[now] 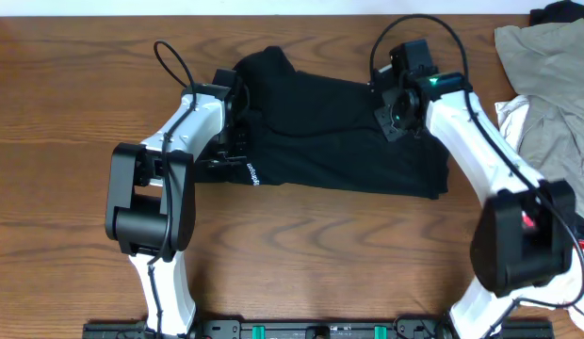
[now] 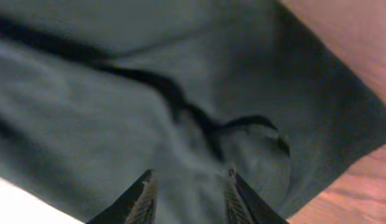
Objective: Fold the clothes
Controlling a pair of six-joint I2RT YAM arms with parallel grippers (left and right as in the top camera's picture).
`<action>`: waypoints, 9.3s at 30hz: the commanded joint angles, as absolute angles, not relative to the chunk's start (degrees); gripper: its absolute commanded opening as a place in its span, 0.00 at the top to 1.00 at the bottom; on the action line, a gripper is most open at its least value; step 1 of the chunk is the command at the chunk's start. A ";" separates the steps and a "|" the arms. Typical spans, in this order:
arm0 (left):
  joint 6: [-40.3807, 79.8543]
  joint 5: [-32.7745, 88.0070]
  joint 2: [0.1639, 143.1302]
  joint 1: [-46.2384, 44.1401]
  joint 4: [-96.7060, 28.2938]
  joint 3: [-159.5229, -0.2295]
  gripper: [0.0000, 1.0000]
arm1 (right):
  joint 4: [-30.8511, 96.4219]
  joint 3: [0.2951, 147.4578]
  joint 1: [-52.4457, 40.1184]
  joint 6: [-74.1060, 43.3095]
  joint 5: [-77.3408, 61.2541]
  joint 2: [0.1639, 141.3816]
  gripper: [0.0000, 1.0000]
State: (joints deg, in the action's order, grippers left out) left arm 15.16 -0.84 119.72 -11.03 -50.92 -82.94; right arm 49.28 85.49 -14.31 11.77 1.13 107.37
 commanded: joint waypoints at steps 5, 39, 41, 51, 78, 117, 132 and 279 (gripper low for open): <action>15.25 -1.52 119.90 -10.68 -50.04 -81.95 0.70 | 49.82 82.28 -14.59 8.84 -7.18 109.91 0.68; 15.22 -1.56 119.90 -10.68 -52.38 -81.95 0.70 | 57.06 73.49 -2.79 -0.19 7.27 114.15 0.60; 15.22 -1.56 119.90 -10.68 -52.88 -81.95 0.70 | 57.01 72.73 -2.61 -0.19 7.29 114.15 0.59; 15.22 -1.54 119.90 -10.68 -52.90 -81.95 0.70 | 56.97 71.53 -2.46 -1.56 7.31 113.93 0.64; 15.07 -7.22 119.39 -10.68 -63.86 -81.97 0.70 | 60.36 71.48 5.98 -4.21 10.94 113.91 0.59; 11.62 -3.40 109.47 -11.42 -42.94 -81.97 0.55 | 58.70 76.25 5.93 -2.46 1.48 96.51 0.48; 12.47 -3.42 120.55 -11.42 -57.06 -81.95 0.51 | 60.90 76.23 5.93 -2.48 0.82 95.68 0.48; 1.69 30.33 131.15 -0.08 -52.01 -114.87 0.94 | 6.55 76.27 11.99 -0.84 -24.67 127.13 0.86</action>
